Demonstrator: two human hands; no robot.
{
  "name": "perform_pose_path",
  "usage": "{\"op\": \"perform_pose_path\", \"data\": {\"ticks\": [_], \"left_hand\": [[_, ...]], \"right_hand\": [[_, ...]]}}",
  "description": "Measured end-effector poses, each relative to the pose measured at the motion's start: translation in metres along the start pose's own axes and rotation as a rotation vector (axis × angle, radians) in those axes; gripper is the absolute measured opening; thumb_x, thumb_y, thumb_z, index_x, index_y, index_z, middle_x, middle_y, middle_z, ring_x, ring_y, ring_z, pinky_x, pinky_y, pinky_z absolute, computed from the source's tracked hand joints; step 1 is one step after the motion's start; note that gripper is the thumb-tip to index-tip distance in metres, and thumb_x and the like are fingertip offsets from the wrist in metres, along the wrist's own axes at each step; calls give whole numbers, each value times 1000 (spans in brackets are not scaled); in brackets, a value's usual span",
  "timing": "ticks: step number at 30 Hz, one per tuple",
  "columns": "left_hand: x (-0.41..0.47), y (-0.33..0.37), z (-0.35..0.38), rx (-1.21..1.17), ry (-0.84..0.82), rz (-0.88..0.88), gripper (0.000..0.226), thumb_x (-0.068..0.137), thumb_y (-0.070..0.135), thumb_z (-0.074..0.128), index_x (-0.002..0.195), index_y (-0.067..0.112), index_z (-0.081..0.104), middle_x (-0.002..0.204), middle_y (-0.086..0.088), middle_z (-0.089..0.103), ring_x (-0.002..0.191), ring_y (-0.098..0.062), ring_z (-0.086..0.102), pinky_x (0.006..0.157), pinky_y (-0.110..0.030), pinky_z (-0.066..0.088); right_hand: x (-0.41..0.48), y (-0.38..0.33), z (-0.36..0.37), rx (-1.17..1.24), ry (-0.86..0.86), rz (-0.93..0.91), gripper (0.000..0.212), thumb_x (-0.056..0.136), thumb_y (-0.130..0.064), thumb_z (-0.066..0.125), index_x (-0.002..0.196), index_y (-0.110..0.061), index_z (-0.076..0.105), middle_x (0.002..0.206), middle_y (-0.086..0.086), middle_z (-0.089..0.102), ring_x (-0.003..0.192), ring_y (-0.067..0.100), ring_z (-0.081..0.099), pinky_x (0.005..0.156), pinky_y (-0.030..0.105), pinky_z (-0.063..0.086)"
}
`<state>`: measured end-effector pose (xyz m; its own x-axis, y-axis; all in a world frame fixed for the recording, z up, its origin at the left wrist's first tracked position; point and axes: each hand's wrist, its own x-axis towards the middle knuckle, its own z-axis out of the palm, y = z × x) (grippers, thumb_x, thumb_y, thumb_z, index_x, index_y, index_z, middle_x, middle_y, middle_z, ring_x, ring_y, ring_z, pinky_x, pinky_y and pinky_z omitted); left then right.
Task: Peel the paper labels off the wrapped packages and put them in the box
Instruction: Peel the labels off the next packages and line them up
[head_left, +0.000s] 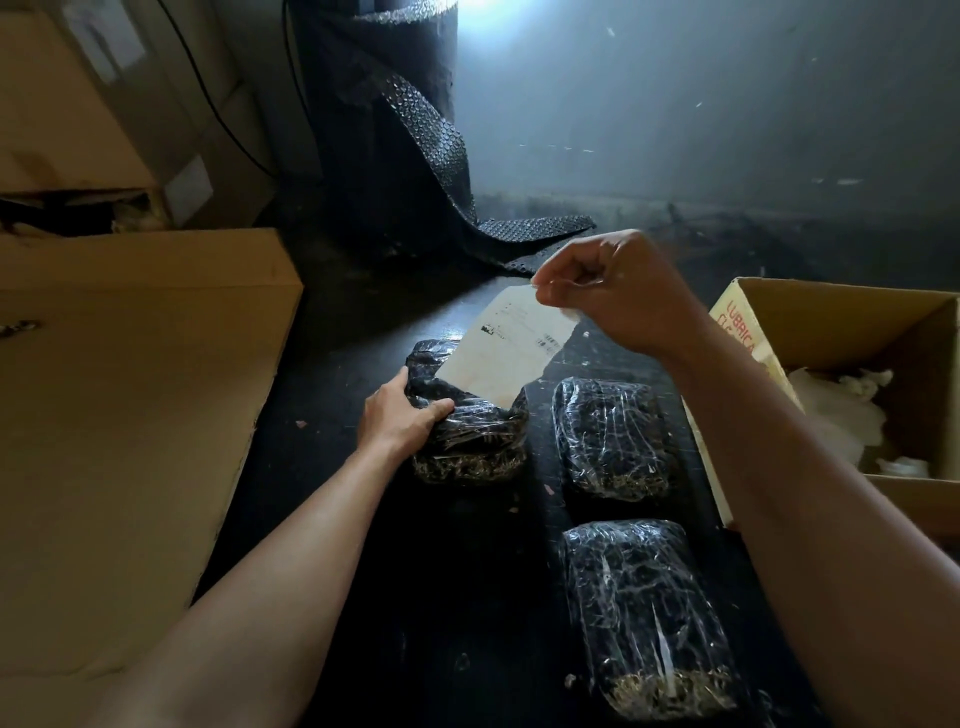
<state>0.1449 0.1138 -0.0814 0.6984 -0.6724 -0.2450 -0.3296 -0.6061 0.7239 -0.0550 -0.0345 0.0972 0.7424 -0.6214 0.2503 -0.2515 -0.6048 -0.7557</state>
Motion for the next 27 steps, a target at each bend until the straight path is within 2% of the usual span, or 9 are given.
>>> {"op": "perform_pose_path", "data": {"ticks": [2,6,8,10,12,15,22,25,27], "left_hand": [[-2,1,-1,31,6,7,96,77,54,80,155,16,39,147,-9,56,137,-28,50,110,-38,42],[-6,8,-2,50,-12,20,81,81,46,79,148,13,48,140,-8,62,131,-28,55,106,-34,42],[-7,13,-1,86,-10,21,65,82,44,77,137,15,57,129,-8,68,124,-29,60,100,-34,45],[-10,23,-1,141,31,27,59,80,50,73,128,18,61,122,-8,70,118,-30,62,96,-37,50],[-15,40,3,194,100,47,61,82,51,71,130,14,61,128,-12,66,119,-32,60,97,-42,50],[-28,81,19,170,140,174,62,91,40,69,141,8,54,139,-17,60,127,-34,56,103,-43,46],[-63,196,99,135,-122,494,63,97,32,65,152,13,43,146,-13,55,132,-29,54,110,-39,44],[-80,236,141,127,-201,539,61,98,34,62,153,18,41,149,-10,53,134,-27,52,109,-39,44],[-89,257,169,106,-246,539,59,100,37,58,154,20,39,148,-9,54,134,-27,52,106,-40,44]], "right_hand": [[-2,5,0,-54,22,25,9,80,-15,82,88,-19,79,81,3,77,74,22,71,82,41,60],[-10,4,-12,-90,89,78,12,81,-15,82,92,-19,79,79,-5,76,71,6,69,76,26,58],[-15,3,-26,-90,100,102,23,80,-15,83,102,-19,76,81,-4,76,71,5,70,74,24,57],[-19,5,-42,-131,102,139,31,80,-18,83,109,-21,71,82,-5,76,72,9,71,71,24,55],[-25,8,-61,-194,125,158,19,81,-19,82,98,-20,73,82,-6,75,71,7,70,66,24,53],[-39,16,-94,-265,198,191,4,83,-18,79,84,-20,75,81,-7,74,71,5,67,66,23,51],[-80,62,-177,-403,436,289,2,88,-20,76,87,-19,74,86,-7,70,77,6,63,67,15,48],[-100,90,-206,-453,511,325,3,89,-18,74,86,-20,73,86,-9,68,73,2,61,65,13,49],[-113,109,-221,-495,529,356,2,90,-17,73,88,-19,73,86,-10,67,75,3,60,61,8,41]]}}
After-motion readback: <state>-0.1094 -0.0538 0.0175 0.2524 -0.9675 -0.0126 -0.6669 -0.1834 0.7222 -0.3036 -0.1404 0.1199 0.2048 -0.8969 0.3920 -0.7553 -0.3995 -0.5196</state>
